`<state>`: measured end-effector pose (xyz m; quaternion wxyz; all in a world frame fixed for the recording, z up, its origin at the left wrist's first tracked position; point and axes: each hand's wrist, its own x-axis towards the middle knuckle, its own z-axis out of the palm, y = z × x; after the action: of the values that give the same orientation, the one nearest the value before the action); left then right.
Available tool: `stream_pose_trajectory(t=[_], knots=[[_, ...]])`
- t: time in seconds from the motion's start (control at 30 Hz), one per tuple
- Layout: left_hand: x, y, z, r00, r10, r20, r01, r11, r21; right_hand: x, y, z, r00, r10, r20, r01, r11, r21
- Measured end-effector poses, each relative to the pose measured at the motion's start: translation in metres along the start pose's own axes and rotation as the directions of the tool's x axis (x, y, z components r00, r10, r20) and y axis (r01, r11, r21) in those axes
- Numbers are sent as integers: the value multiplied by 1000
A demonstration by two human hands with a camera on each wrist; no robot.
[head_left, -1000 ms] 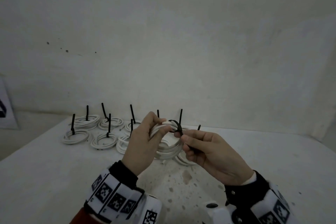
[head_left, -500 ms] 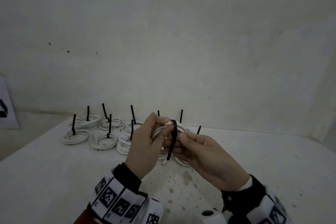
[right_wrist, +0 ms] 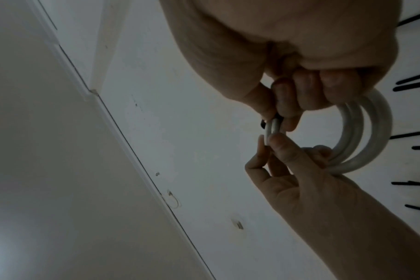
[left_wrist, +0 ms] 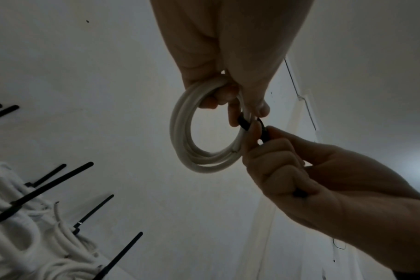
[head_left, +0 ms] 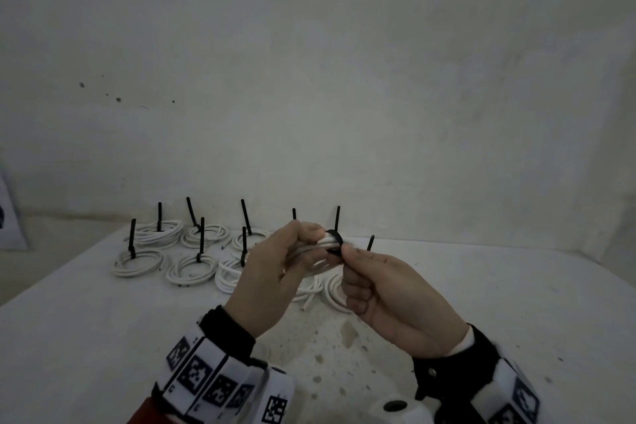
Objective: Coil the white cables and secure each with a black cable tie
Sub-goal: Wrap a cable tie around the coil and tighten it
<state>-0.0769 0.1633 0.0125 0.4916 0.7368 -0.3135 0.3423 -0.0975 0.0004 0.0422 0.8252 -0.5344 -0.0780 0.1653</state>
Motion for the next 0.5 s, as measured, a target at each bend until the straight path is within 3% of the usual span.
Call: stream_pose_trajectory(t=[0.23, 0.5], knots=[[5, 2, -12, 981, 184, 56, -192, 952, 239, 0, 3, 2, 999, -4, -32, 4, 1000, 5], [3, -2, -13, 986, 80, 143, -129, 918, 375, -2, 2, 2, 997, -77, -23, 75, 994, -75]])
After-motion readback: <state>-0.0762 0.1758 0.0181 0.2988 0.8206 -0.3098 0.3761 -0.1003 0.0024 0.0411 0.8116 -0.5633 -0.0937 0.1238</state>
